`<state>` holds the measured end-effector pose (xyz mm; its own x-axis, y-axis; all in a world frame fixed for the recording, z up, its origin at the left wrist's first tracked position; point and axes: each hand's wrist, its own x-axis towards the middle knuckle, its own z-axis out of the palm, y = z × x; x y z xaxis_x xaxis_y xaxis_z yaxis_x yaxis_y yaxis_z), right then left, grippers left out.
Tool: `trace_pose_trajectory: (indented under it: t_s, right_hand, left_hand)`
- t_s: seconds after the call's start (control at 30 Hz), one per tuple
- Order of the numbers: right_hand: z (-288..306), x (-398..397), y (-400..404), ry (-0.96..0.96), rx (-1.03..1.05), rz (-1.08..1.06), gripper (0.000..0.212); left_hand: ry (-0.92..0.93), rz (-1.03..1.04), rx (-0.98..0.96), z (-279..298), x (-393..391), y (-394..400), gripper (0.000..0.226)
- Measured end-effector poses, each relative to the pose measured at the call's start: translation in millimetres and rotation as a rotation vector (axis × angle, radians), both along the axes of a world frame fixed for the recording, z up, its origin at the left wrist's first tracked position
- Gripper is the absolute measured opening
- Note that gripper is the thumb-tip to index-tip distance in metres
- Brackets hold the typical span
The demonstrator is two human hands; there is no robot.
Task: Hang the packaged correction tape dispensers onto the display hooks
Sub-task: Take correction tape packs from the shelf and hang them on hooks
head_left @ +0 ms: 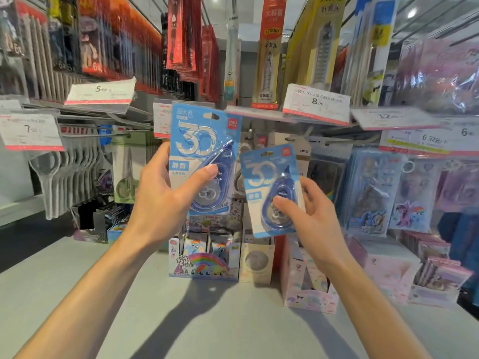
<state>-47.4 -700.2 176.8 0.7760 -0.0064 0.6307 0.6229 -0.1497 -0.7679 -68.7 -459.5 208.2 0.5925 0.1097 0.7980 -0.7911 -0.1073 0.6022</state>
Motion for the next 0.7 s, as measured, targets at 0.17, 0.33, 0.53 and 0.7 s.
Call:
trace_pose_trajectory:
  t_s: [0.17, 0.33, 0.53, 0.7]
  right_hand:
    - [21, 18, 12, -0.007, -0.024, 0.02, 0.035]
    - [34, 32, 15, -0.012, -0.113, -0.005, 0.043]
    - [28, 52, 15, 0.021, -0.098, -0.136, 0.035]
    - [17, 83, 27, 0.041, -0.018, -0.209, 0.036]
  left_hand:
    - [0.001, -0.006, -0.01, 0, 1, 0, 0.047]
    - [0.003, -0.015, -0.013, 0, 3, 0, 0.042]
    - [0.003, -0.014, -0.02, 0, 7, 1, 0.041]
    - [0.037, 0.019, 0.007, -2, 12, -1, 0.036]
